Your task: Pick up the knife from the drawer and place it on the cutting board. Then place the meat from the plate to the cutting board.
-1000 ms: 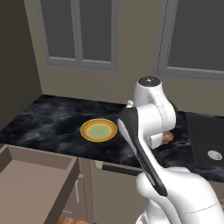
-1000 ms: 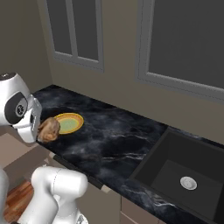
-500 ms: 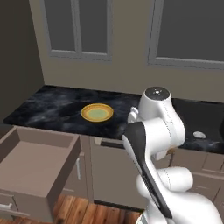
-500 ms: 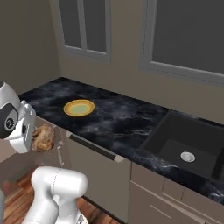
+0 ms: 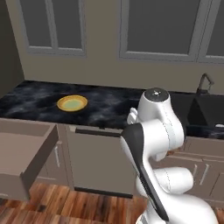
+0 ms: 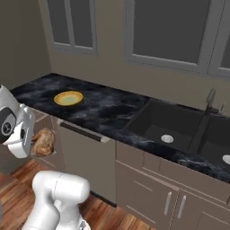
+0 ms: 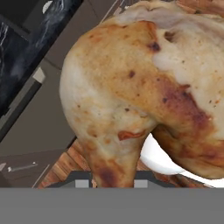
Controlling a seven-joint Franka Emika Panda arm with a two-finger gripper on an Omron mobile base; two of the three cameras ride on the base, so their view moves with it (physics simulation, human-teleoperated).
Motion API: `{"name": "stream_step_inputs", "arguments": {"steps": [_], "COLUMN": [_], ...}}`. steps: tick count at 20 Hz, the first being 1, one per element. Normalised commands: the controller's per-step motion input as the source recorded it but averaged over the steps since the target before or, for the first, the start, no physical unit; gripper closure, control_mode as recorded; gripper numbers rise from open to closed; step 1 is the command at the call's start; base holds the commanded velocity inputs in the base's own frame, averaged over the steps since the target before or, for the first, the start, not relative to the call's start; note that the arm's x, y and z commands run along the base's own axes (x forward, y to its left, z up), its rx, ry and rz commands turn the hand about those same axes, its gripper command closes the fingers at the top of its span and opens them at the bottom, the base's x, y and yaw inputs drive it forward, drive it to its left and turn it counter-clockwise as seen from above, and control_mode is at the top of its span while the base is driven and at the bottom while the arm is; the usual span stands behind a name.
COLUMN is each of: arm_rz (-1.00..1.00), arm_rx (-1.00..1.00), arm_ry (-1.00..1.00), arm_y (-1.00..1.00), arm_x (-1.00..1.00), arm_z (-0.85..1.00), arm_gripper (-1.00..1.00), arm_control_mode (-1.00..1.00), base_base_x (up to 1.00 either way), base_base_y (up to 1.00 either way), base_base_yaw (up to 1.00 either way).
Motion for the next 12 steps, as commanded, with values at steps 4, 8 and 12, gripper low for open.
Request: {"name": "stream_step_inputs", "arguments": {"steps": [4, 8, 12], "arm_rz": [0.00, 0.00, 0.00], "arm_rx": [0.00, 0.00, 0.00], "arm_ry": [0.00, 0.00, 0.00], "arm_y": [0.00, 0.00, 0.00], "arm_x": [0.00, 0.00, 0.00], "arm_z": [0.00, 0.00, 0.00], "arm_gripper": [1.00, 1.00, 1.00], "arm_control_mode": [1.00, 1.00, 1.00], "base_base_x": [-0.27, -0.17, -0.09], "base_base_y": [-0.84, -0.82, -0.77], "base_base_yaw": [-0.12, -0.15, -0.16]}}
